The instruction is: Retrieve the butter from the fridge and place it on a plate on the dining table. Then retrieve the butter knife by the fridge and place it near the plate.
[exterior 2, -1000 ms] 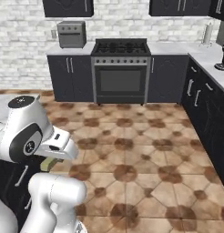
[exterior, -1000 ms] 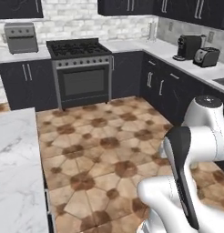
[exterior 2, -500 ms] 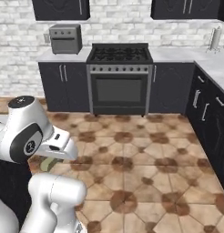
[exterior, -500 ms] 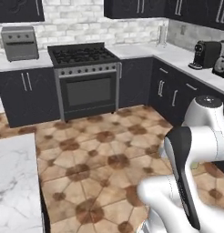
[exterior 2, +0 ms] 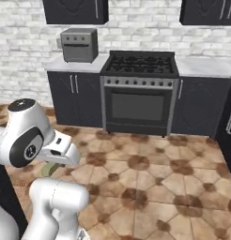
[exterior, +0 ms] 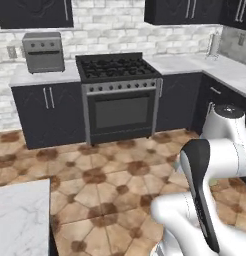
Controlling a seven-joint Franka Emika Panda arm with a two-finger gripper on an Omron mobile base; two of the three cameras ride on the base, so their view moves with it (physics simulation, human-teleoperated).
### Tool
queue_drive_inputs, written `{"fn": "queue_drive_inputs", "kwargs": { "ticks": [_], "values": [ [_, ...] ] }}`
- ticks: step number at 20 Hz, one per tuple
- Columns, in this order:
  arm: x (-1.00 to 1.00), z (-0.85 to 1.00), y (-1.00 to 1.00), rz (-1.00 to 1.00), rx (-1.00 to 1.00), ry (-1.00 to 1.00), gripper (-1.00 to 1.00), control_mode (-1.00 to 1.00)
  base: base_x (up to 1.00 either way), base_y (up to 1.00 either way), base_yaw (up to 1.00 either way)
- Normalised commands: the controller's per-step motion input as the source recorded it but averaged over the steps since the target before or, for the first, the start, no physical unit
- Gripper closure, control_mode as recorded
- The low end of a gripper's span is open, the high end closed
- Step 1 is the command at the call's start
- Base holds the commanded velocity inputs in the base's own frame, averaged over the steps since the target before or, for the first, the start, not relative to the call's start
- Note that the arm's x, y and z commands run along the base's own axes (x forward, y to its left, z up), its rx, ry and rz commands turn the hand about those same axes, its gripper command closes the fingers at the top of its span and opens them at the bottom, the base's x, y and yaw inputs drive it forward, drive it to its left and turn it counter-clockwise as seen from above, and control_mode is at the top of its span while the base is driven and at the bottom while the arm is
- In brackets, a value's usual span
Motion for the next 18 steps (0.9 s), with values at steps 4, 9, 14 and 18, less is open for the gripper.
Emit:
{"fn": "queue_drive_inputs", "kwargs": {
  "ticks": [4, 9, 14, 18],
  "values": [
    [0.00, 0.00, 0.00, 0.00, 0.00, 0.00, 1.00, 1.00, 1.00, -0.29, 0.53],
    [0.00, 0.00, 0.00, 0.00, 0.00, 0.00, 1.00, 1.00, 1.00, -0.15, 0.76],
    [0.00, 0.00, 0.00, 0.00, 0.00, 0.00, 1.00, 1.00, 0.96, -0.16, 0.82],
    [0.00, 0.00, 0.00, 0.00, 0.00, 0.00, 1.00, 1.00, 0.69, -0.22, 0.85]
  ]
}}
